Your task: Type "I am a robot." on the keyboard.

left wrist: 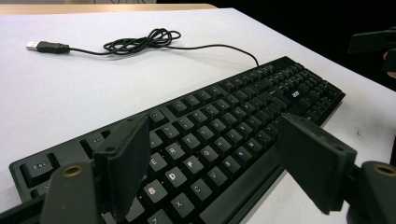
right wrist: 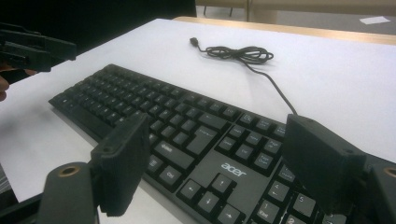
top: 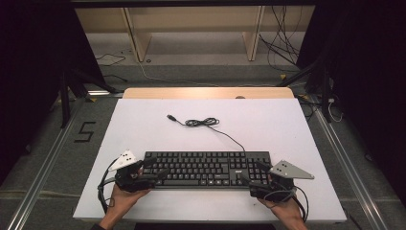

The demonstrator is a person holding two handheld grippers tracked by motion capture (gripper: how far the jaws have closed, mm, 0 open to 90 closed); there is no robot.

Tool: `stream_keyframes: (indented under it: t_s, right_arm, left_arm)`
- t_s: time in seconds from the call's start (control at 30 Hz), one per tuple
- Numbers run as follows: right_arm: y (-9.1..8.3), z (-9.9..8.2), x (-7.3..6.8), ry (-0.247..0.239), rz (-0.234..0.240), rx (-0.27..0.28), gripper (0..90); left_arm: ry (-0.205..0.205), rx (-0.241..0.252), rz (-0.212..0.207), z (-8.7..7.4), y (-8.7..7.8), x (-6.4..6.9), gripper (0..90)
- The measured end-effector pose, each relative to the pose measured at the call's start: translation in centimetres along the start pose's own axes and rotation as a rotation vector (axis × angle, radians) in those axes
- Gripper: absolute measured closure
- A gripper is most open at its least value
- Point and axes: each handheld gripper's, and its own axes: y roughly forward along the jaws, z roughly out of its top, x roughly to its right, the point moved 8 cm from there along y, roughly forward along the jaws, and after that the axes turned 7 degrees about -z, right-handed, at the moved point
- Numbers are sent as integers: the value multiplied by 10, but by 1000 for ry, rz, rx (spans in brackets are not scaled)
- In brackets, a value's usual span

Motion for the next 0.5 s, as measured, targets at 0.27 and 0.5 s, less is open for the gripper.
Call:
stream_keyframes:
  t_s: [0.27,0.5]
  right_arm:
    - [0,0,-1,0,0,0,245]
    - [2,1,-2,3,4,-1,245]
  left_arm:
    - [0,1,1,0,0,0,257]
    - [-1,0,2,0,0,0,257]
